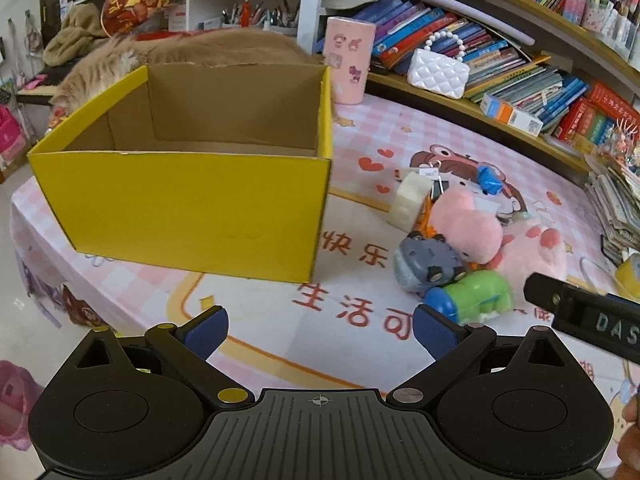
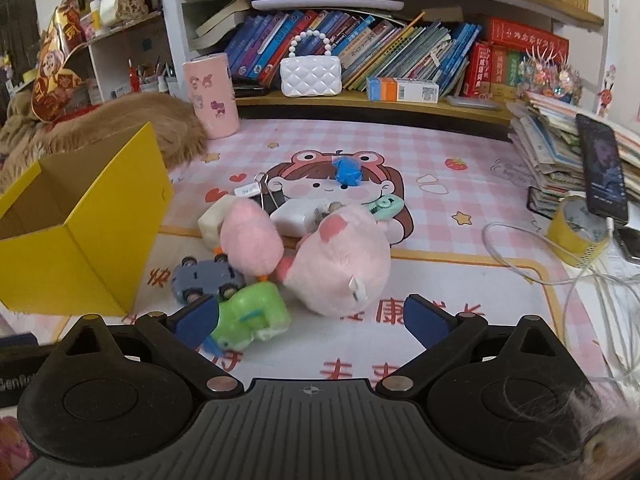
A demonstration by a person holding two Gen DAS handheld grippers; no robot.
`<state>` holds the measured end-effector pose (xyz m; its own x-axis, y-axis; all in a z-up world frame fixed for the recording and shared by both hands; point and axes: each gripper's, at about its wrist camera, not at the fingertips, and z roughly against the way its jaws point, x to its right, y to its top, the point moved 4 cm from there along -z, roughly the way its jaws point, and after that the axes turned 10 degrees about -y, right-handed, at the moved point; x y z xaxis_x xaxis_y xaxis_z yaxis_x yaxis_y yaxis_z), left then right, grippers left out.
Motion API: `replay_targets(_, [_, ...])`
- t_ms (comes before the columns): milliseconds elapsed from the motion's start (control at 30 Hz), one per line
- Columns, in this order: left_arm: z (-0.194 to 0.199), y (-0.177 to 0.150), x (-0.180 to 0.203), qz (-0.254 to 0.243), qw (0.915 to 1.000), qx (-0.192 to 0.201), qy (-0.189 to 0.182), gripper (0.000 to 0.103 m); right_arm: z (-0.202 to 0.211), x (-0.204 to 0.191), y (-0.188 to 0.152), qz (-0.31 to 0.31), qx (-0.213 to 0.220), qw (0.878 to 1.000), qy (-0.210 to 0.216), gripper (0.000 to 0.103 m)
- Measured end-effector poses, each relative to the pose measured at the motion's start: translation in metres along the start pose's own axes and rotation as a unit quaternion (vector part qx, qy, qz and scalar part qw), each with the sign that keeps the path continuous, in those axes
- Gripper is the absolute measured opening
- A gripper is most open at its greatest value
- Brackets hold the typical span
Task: Organize objects
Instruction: 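Grasp the green-and-blue toy figure with the left tool while the right tool grasps the pink plush pig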
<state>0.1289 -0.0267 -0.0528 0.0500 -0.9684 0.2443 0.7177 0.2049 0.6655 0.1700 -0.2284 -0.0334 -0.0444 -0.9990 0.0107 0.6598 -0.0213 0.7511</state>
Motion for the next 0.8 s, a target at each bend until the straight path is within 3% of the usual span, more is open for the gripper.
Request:
replay_targets(267, [-0.008, 0.006, 0.013, -0.005, 0.9998, 0.002, 0.017, 0.1, -0.024, 0.008, 0.012, -0.02, -0.019, 0.999, 0.04, 0.094])
replay_targets(533, [-0.017, 0.008, 0.028, -0.014, 0.9998, -0.014, -0.008, 0.094, -0.071, 0.017, 0.023, -0.023, -0.028, 0.999, 0.017, 0.093])
replay_targets(600, [-0.021, 0.008, 0.033, -0.013, 0.9995, -0.019, -0.022, 0.094, -0.084, 0.019, 0.024, -0.019, -0.043, 0.999, 0.017, 0.069])
replay_targets(700, [-0.03, 0.007, 0.045, -0.009, 0.9986, -0.027, -0.044, 0.094, -0.084, 0.029, 0.029, -0.031, -0.04, 0.998, 0.038, 0.057])
replay_targets(800, [-0.044, 0.006, 0.06, -0.008, 0.9975, -0.04, -0.059, 0.095, -0.072, 0.046, 0.034, -0.057, -0.02, 0.997, 0.046, 0.056])
